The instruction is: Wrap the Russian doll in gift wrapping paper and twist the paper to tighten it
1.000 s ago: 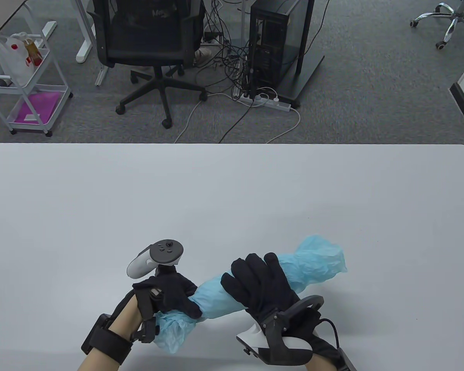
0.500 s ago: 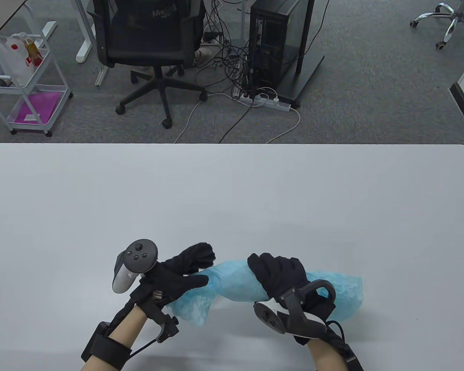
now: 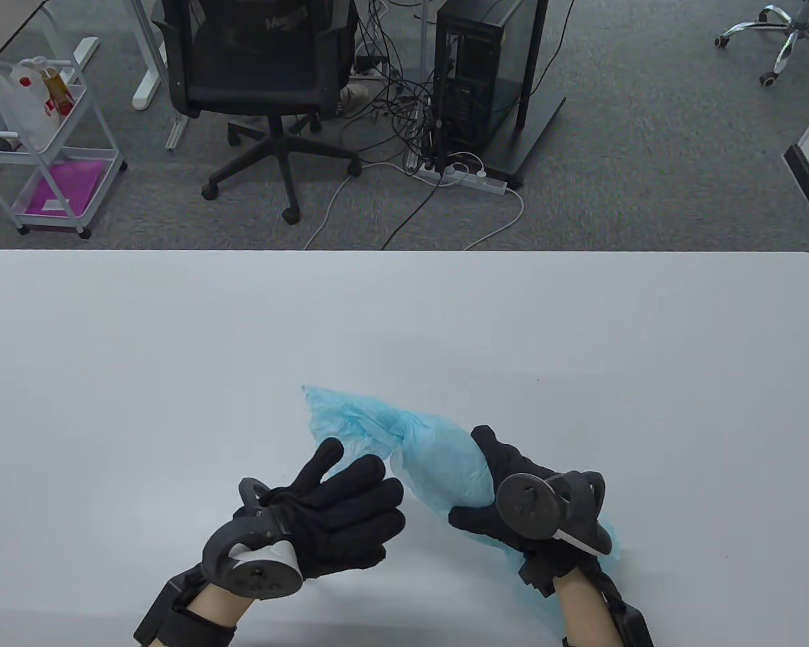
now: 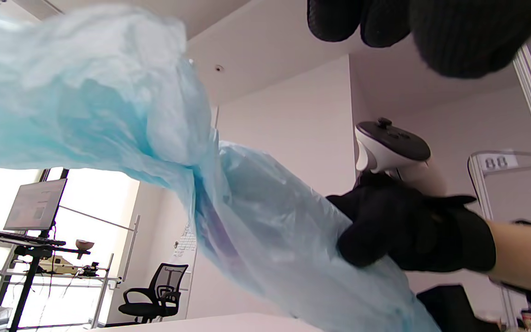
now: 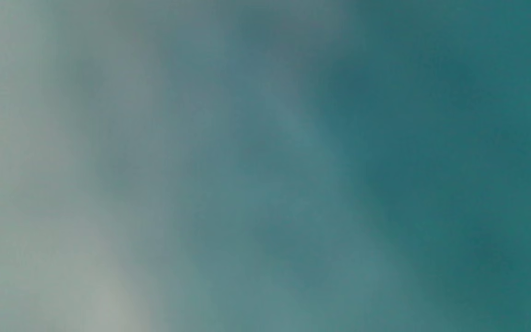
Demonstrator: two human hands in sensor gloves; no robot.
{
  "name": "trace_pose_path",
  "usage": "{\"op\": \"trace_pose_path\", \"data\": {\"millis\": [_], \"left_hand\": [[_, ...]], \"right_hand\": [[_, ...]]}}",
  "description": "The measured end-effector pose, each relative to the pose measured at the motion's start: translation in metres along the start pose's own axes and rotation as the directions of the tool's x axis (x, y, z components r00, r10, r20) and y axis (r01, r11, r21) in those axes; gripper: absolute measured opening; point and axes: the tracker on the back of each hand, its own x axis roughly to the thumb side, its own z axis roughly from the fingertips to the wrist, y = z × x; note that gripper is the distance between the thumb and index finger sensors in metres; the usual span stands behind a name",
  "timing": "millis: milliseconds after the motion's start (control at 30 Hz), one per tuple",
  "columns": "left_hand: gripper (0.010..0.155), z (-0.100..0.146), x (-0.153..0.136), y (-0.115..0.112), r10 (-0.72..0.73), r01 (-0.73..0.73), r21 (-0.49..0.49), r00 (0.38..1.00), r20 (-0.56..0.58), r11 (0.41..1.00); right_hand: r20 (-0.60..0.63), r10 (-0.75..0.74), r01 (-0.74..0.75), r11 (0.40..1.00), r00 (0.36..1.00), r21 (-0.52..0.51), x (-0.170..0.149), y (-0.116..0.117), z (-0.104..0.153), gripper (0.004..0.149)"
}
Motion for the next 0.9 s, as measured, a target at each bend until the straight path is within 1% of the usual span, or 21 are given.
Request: {"op": "trace_pose_path", "data": {"millis": [33, 100, 133, 200, 267, 333, 400, 433, 500, 533, 567, 600, 633, 667, 700, 733, 767, 800, 833, 867, 900], "left_hand": [[0.064, -0.001, 0.001, -0.003, -0.051, 0.051, -0.015, 0.999, -0.003, 0.999], [0.07, -0.001, -0.001, -0.013, -0.228, 0.224, -0.059, 0.969, -0.093, 0.973], [0.078, 0.0, -0.006, -0.017, -0.322, 0.313, -0.09, 0.94, -0.115, 0.945], [0.094, 0.003, -0.014, -0.023, -0.439, 0.42, -0.138, 0.883, -0.165, 0.897], [0.102, 0.007, -0.02, -0.024, -0.475, 0.455, -0.141, 0.858, -0.195, 0.879], [0.103, 0.009, -0.024, -0.022, -0.462, 0.445, -0.124, 0.857, -0.227, 0.887], [0.097, 0.01, -0.023, -0.018, -0.425, 0.419, -0.077, 0.874, -0.235, 0.905], [0.093, 0.009, -0.022, -0.015, -0.396, 0.4, -0.036, 0.886, -0.242, 0.916], [0.081, 0.007, -0.02, -0.01, -0.367, 0.375, -0.012, 0.899, -0.238, 0.927], [0.075, 0.006, -0.02, -0.008, -0.377, 0.387, -0.01, 0.893, -0.246, 0.922], [0.062, 0.005, -0.02, -0.007, -0.39, 0.396, -0.023, 0.889, -0.24, 0.918], [0.056, 0.003, -0.021, -0.008, -0.412, 0.408, -0.066, 0.885, -0.218, 0.911], [0.052, 0.002, -0.021, -0.009, -0.416, 0.409, -0.082, 0.883, -0.217, 0.909], [0.05, -0.002, -0.022, -0.012, -0.404, 0.388, -0.111, 0.884, -0.234, 0.915], [0.048, -0.005, -0.023, -0.013, -0.382, 0.345, -0.181, 0.892, -0.243, 0.921], [0.047, -0.01, -0.026, -0.016, -0.336, 0.266, -0.277, 0.909, -0.246, 0.923], [0.048, -0.015, -0.029, -0.017, -0.301, 0.201, -0.344, 0.915, -0.267, 0.917], [0.048, -0.018, -0.031, -0.021, -0.219, 0.06, -0.447, 0.924, -0.315, 0.893], [0.048, -0.02, -0.035, -0.023, -0.152, -0.064, -0.489, 0.909, -0.389, 0.87], [0.049, -0.022, -0.037, -0.027, -0.1, -0.17, -0.548, 0.898, -0.428, 0.819], [0.049, -0.022, -0.041, -0.03, -0.064, -0.271, -0.614, 0.882, -0.467, 0.741]], "right_hand": [[0.013, -0.035, 0.035, 0.999, 0.999, 0.015, -0.002, 0.0, 0.0, 0.107], [0.046, -0.11, 0.107, 0.993, 0.993, 0.059, -0.002, 0.0, 0.0, 0.107], [0.077, -0.135, 0.127, 0.988, 0.988, 0.093, 0.0, 0.0, -0.001, 0.106], [0.132, -0.177, 0.157, 0.976, 0.975, 0.148, 0.007, 0.0, -0.002, 0.106], [0.179, -0.227, 0.191, 0.962, 0.957, 0.196, 0.015, 0.001, -0.004, 0.106], [0.231, -0.272, 0.214, 0.945, 0.934, 0.248, 0.025, 0.004, -0.005, 0.106], [0.261, -0.299, 0.219, 0.93, 0.918, 0.297, 0.035, 0.008, -0.005, 0.106], [0.283, -0.302, 0.208, 0.925, 0.911, 0.319, 0.039, 0.011, -0.005, 0.106], [0.315, -0.283, 0.16, 0.918, 0.906, 0.364, 0.049, 0.016, -0.004, 0.106], [0.329, -0.246, 0.122, 0.927, 0.912, 0.355, 0.053, 0.017, -0.003, 0.106], [0.331, -0.228, 0.109, 0.933, 0.915, 0.342, 0.055, 0.016, -0.003, 0.106], [0.333, -0.187, 0.071, 0.941, 0.924, 0.331, 0.057, 0.016, -0.003, 0.106], [0.335, -0.146, 0.034, 0.947, 0.931, 0.319, 0.056, 0.016, -0.002, 0.106], [0.329, -0.105, 0.003, 0.954, 0.938, 0.299, 0.056, 0.015, -0.002, 0.106], [0.322, -0.069, -0.026, 0.958, 0.944, 0.284, 0.055, 0.015, -0.001, 0.106], [0.319, -0.013, -0.076, 0.961, 0.948, 0.264, 0.054, 0.014, -0.001, 0.105], [0.316, 0.022, -0.106, 0.962, 0.948, 0.252, 0.054, 0.014, 0.0, 0.105], [0.318, 0.092, -0.167, 0.961, 0.944, 0.218, 0.054, 0.013, 0.002, 0.105], [0.326, 0.133, -0.207, 0.957, 0.936, 0.202, 0.056, 0.012, 0.003, 0.105], [0.326, 0.17, -0.238, 0.954, 0.93, 0.183, 0.058, 0.012, 0.005, 0.105], [0.338, 0.232, -0.298, 0.942, 0.912, 0.157, 0.062, 0.012, 0.006, 0.105]]}}
